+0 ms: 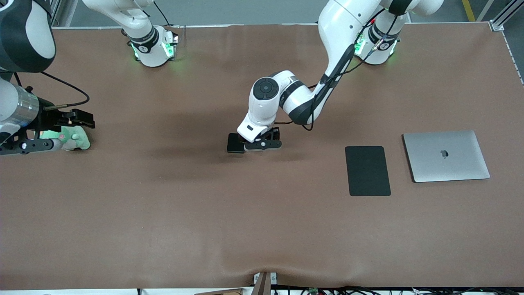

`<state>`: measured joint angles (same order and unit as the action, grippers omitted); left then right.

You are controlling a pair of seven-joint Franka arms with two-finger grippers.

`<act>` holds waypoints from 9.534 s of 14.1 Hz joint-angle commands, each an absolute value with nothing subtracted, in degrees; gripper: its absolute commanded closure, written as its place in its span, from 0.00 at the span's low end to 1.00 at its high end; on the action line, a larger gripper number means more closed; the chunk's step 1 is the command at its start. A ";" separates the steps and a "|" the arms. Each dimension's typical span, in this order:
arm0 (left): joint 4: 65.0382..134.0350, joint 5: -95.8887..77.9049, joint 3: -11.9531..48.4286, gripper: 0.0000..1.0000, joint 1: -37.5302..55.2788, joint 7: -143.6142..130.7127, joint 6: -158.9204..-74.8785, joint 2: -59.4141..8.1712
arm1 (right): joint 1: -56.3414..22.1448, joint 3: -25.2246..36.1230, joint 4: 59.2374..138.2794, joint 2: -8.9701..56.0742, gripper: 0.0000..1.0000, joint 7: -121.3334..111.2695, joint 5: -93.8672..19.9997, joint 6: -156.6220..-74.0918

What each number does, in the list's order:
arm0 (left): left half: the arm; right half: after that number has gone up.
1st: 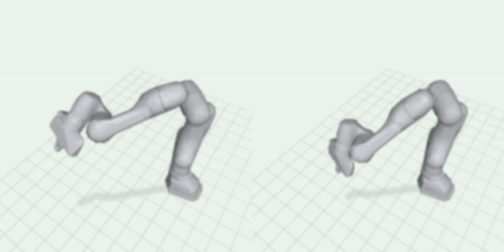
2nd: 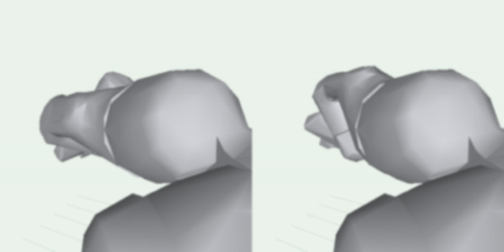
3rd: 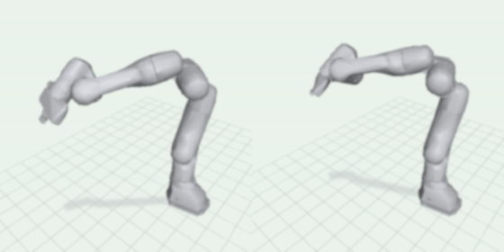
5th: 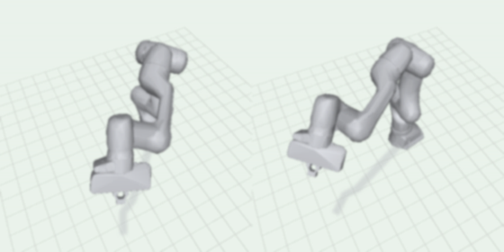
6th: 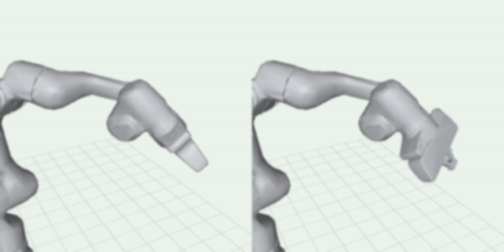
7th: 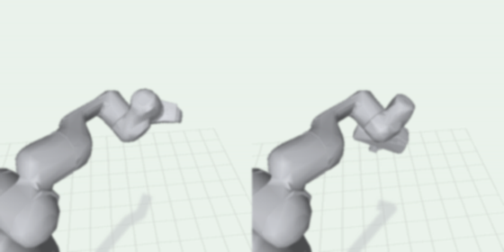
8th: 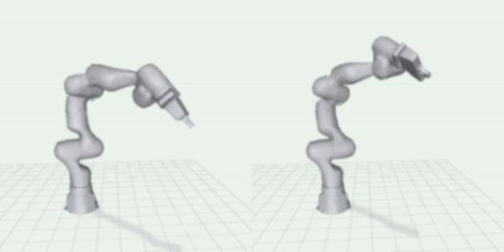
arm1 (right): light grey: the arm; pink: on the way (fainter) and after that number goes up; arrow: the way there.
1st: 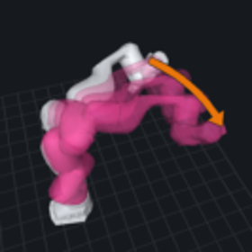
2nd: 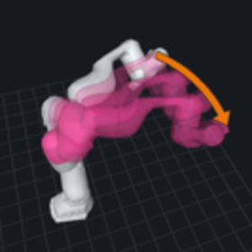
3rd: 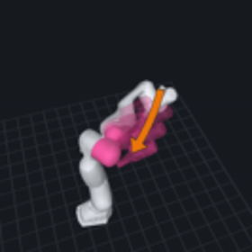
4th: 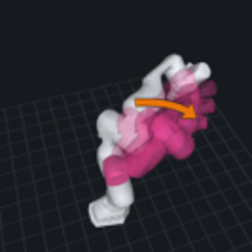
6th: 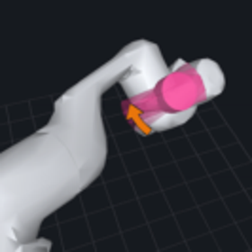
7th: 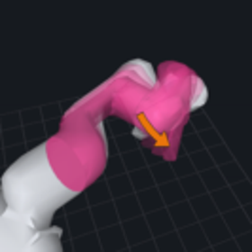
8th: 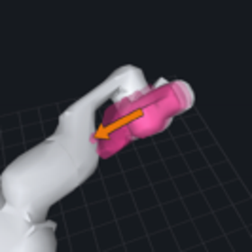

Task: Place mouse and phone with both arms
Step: 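Grasp the white mouse with the left gripper while the right gripper reaches out, then carry the mouse toward the pad while the right gripper approaches the phone, then lower the mouse onto the pad while the right gripper grasps the phone, then open the left gripper and raise it away from the mouse, then carry the black phone with the right gripper toward the green plush toy, then lower the phone onto the table beside the plush toy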

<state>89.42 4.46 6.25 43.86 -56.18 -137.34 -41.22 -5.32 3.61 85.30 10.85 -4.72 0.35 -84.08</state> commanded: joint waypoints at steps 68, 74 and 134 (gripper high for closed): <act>86.48 3.34 5.71 0.00 -0.08 3.33 -89.48 -7.22 | -43.33 3.52 105.38 36.47 0.00 39.20 -12.30 -139.04; 89.90 0.27 5.89 0.00 -2.63 2.29 -86.84 -0.72 | -42.46 3.60 105.38 36.56 0.00 36.40 -11.87 -137.73; 87.01 0.17 1.58 0.00 0.09 4.57 -85.69 -0.79 | 6.06 4.66 137.55 17.23 1.00 -7.29 -3.08 -144.05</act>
<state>87.24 0.12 1.51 0.11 3.68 -85.46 -1.01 4.39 5.63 136.34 17.46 -6.66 -3.61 -143.14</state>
